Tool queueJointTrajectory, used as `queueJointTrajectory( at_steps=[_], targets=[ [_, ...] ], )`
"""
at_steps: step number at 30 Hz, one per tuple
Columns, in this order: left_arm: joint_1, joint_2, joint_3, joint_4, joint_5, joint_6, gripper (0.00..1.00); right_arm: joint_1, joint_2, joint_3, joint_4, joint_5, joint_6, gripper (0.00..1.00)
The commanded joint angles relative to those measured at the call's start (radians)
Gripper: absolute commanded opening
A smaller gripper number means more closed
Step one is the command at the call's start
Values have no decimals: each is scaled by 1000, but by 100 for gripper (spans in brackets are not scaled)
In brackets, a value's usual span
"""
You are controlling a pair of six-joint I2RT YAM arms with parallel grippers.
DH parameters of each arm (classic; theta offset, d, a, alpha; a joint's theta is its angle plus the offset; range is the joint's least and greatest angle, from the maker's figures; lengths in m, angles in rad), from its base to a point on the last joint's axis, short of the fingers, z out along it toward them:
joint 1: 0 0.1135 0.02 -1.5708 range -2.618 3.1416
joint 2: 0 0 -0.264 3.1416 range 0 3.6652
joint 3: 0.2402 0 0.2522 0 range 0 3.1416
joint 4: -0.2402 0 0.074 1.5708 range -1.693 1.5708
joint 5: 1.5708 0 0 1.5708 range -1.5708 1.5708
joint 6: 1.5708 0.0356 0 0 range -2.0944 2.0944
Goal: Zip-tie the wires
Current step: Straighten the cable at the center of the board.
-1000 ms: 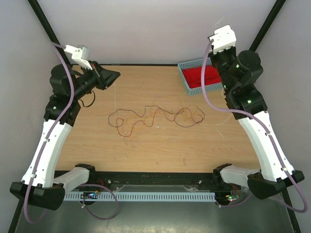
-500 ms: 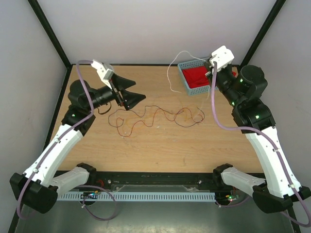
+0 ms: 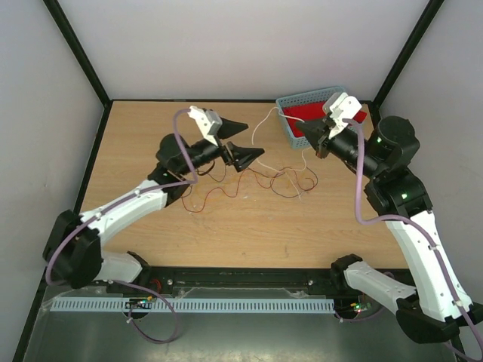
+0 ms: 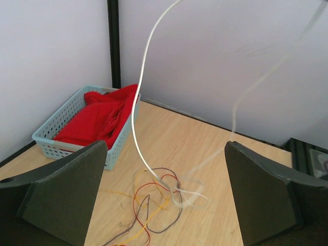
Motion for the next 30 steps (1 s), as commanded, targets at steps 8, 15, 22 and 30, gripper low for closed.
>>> queueJointTrajectory(
  at_steps=[8,15,22,30],
  targets=[
    [-96,212,131,157,-173,109,73,-3,-86,-60,43,-75,67,0],
    [-96,180,37,120,-150,137,21,-3,-79,-54,24,109,78,0],
    [-96,159,-25,28,-129,153,3,-2,-58,-31,26,167,98,0],
    [-94,173,-82,1,-134,139,0,-2,-49,-11,28,194,109,0]
  ],
)
